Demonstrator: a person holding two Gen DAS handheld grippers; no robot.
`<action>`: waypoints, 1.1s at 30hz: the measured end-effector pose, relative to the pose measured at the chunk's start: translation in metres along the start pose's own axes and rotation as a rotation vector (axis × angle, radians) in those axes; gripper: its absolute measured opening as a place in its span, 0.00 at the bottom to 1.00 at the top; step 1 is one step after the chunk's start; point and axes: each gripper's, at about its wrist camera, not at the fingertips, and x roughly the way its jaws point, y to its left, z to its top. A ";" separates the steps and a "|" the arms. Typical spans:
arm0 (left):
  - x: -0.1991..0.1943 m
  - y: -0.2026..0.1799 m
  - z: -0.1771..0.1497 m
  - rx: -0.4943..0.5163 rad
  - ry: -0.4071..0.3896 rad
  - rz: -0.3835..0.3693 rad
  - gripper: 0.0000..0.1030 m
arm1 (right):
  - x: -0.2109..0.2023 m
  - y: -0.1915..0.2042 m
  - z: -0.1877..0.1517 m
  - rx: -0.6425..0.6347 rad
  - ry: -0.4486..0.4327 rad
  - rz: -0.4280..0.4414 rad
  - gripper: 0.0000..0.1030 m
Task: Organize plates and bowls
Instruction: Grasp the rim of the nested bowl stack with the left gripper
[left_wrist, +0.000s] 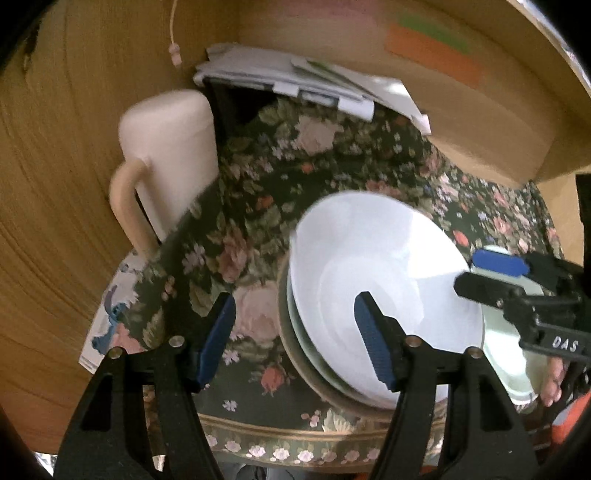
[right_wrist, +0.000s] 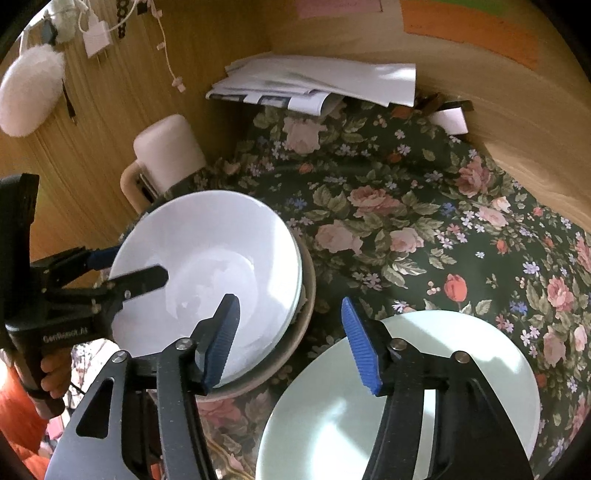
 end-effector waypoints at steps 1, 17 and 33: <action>0.002 0.001 -0.002 0.000 0.013 -0.009 0.65 | 0.002 0.000 0.000 -0.002 0.007 0.002 0.52; 0.027 0.000 -0.009 -0.024 0.100 -0.191 0.55 | 0.033 0.002 0.005 0.029 0.125 0.081 0.43; 0.027 -0.003 -0.006 -0.067 0.054 -0.171 0.54 | 0.041 0.001 0.004 0.057 0.118 0.036 0.31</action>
